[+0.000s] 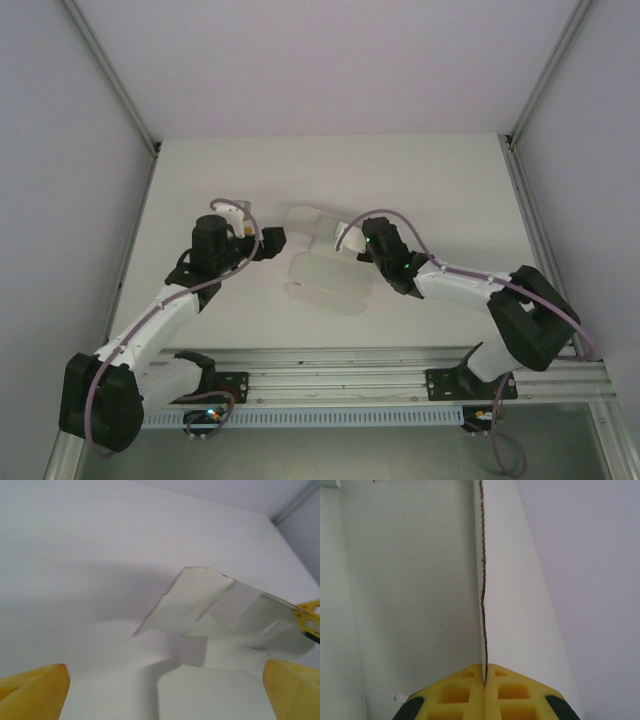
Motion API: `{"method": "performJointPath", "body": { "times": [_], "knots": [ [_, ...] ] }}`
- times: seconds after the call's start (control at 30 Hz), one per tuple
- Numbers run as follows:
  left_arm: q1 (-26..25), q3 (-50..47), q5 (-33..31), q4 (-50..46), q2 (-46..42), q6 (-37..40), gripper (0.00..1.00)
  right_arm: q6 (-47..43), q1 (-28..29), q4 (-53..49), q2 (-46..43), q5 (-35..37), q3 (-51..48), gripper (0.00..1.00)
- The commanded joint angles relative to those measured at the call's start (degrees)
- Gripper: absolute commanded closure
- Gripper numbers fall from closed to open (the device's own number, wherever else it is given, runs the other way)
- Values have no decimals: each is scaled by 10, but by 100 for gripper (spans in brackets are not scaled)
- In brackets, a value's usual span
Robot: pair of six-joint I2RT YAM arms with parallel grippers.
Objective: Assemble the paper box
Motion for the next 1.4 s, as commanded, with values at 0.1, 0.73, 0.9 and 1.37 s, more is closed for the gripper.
{"method": "performJointPath", "body": {
  "times": [0.1, 0.73, 0.9, 1.37],
  "knots": [
    [64, 11, 11, -51, 61, -30, 0, -179, 22, 228, 77, 42, -47, 100],
    [111, 95, 148, 117, 319, -42, 18, -221, 48, 423, 130, 23, -95, 100],
    [93, 78, 194, 162, 335, -27, 29, -220, 48, 416, 125, 28, -97, 100],
    [142, 80, 66, 82, 243, -3, 27, -233, 47, 416, 130, 39, -100, 100]
  ]
}}
